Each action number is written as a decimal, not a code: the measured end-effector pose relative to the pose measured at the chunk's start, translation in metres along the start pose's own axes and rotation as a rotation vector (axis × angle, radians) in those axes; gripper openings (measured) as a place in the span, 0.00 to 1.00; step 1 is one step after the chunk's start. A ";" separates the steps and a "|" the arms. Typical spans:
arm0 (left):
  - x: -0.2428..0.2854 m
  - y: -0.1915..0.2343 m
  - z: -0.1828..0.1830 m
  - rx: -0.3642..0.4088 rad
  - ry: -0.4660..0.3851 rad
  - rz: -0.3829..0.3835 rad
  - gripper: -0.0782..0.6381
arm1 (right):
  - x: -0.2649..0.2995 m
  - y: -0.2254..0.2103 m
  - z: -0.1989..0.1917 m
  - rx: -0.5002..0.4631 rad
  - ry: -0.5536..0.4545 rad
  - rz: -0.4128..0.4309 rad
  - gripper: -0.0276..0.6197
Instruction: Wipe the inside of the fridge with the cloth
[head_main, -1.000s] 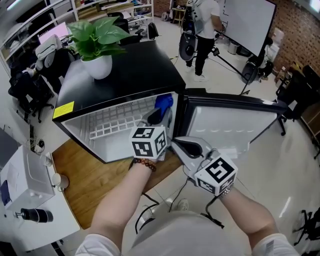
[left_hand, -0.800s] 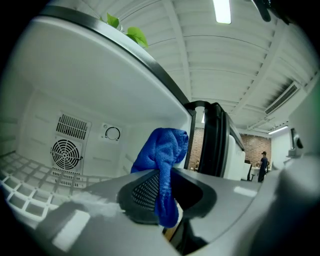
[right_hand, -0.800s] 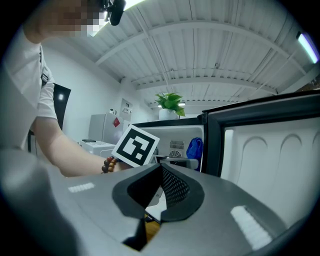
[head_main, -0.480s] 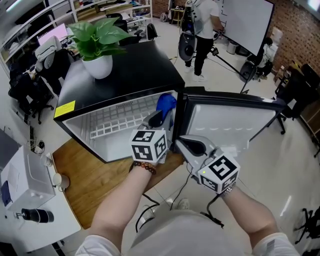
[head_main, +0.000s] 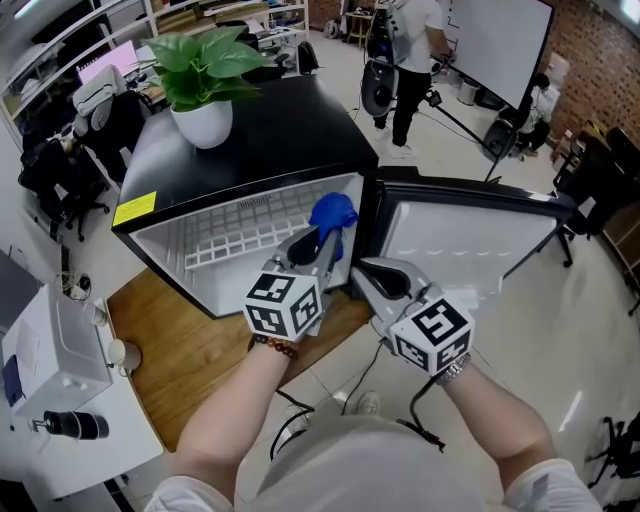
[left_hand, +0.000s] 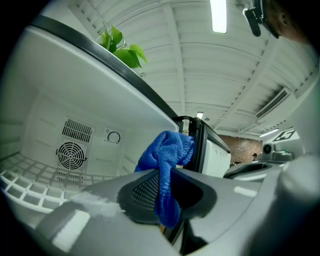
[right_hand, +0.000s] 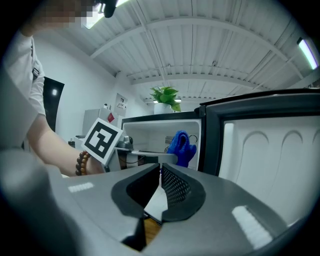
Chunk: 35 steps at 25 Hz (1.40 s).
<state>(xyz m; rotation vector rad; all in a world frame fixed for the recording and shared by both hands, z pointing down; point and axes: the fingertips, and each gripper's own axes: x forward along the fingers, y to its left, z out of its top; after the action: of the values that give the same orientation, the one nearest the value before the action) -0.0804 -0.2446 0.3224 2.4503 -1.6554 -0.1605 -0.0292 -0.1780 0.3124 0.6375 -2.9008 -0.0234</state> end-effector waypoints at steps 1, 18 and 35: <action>-0.005 0.000 0.000 0.005 -0.001 -0.011 0.20 | 0.002 0.000 -0.001 0.000 0.003 0.002 0.07; -0.097 0.014 -0.003 -0.040 0.002 -0.243 0.20 | 0.046 0.037 -0.007 -0.009 0.045 0.164 0.29; -0.185 0.019 -0.009 -0.188 0.133 -0.560 0.20 | 0.082 0.139 -0.007 -0.004 0.106 0.658 0.42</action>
<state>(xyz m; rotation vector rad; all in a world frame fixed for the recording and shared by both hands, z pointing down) -0.1652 -0.0788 0.3335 2.6378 -0.8272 -0.2082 -0.1590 -0.0859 0.3395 -0.3245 -2.8523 0.0849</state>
